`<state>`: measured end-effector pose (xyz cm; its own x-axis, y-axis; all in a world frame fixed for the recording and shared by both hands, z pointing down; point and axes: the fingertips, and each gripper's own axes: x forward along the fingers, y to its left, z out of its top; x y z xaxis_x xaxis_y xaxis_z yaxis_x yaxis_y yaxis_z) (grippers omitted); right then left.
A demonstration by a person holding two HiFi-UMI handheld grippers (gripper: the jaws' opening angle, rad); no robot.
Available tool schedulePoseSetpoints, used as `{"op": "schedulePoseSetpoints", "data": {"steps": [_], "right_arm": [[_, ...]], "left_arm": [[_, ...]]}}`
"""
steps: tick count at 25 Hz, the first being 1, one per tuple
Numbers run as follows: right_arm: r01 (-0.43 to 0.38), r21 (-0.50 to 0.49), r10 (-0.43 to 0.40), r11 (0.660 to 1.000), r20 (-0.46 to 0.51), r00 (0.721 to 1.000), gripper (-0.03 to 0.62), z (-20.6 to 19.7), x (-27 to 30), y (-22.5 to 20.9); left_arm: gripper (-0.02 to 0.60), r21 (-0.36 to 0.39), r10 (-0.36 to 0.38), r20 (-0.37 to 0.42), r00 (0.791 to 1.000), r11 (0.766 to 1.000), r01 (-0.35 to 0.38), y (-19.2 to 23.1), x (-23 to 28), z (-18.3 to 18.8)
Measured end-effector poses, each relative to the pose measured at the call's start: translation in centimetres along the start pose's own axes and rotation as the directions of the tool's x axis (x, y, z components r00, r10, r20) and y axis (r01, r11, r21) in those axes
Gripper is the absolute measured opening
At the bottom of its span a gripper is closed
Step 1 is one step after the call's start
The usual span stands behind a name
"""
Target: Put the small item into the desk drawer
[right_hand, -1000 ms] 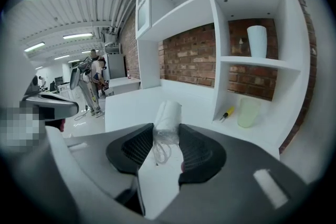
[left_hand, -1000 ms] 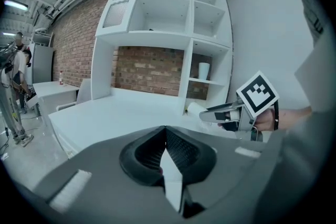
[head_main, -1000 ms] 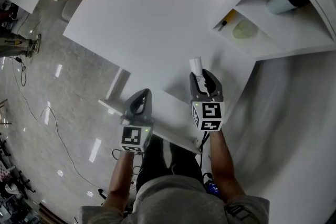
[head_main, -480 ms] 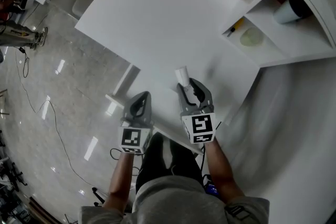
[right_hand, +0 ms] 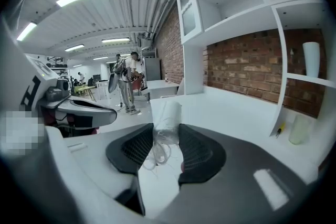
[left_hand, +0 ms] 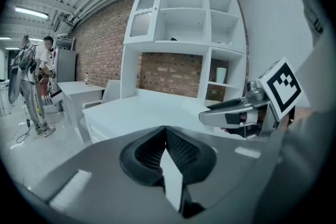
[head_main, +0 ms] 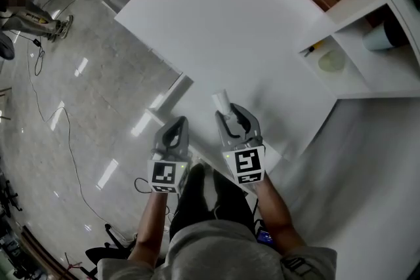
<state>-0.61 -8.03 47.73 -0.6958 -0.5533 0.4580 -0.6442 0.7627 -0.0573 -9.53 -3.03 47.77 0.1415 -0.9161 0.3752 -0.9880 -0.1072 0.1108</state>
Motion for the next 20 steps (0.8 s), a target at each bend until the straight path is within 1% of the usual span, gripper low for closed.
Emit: {"op": "schedulePoseSetpoints", "data": {"steps": [10,20], "right_arm": [[-0.136,-0.062,0.132,0.989,-0.062,0.989,0.158,-2.3,3.8,5.7],[-0.21,-0.084,0.196,0.974,-0.149,0.969,0.158,-6.0,8.0,7.2]], "left_arm": [[0.012,-0.054,0.085,-0.025,0.996,0.995,-0.086,4.1,-2.1,-2.9],[0.012,-0.113,0.138,-0.072,0.988,0.983,-0.146,6.8,-2.0,-6.6]]}}
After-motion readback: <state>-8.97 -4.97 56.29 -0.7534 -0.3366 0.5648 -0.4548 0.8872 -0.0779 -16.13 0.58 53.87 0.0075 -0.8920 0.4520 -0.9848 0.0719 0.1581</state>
